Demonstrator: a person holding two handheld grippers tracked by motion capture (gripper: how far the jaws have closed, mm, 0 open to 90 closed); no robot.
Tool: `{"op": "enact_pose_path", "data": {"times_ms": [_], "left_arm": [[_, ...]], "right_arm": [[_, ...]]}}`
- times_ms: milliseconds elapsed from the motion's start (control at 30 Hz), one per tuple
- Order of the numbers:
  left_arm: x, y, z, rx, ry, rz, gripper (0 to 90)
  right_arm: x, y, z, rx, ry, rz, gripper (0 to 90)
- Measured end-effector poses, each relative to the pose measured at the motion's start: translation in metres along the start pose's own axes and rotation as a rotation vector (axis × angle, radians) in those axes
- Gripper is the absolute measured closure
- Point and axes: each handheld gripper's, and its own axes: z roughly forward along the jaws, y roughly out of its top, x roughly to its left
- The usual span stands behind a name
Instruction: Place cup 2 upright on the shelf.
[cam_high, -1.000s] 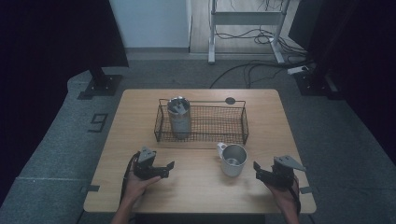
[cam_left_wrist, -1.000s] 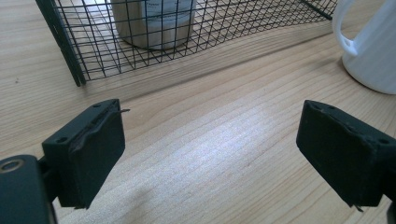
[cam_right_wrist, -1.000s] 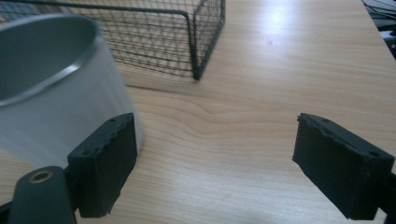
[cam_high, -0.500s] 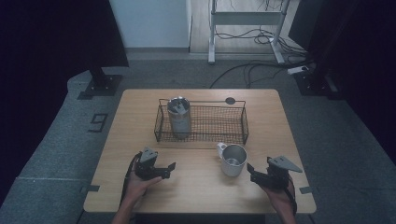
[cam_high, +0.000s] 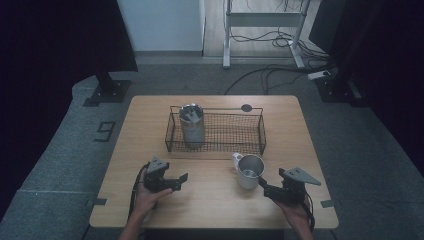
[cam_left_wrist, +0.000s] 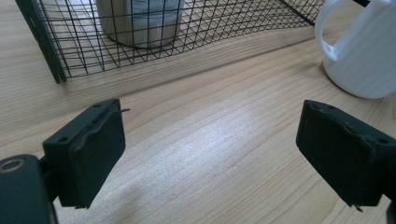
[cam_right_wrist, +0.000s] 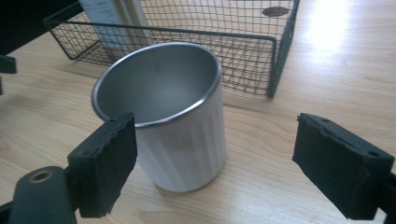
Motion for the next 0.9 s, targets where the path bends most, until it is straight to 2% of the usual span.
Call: {"op": "enact_pose_path", "data": {"times_ms": [500,900], "left_arm": [[-0.003,-0.003,0.007,0.024,0.01,0.007,8.9],[-0.002,-0.004,0.008,0.027,0.013,-0.002,9.0]], "right_arm": [[0.009,-0.002,0.008,-0.004,0.037,-0.017,12.5],[0.015,-0.004,0.018,0.033,0.049,-0.037,5.8]]}}
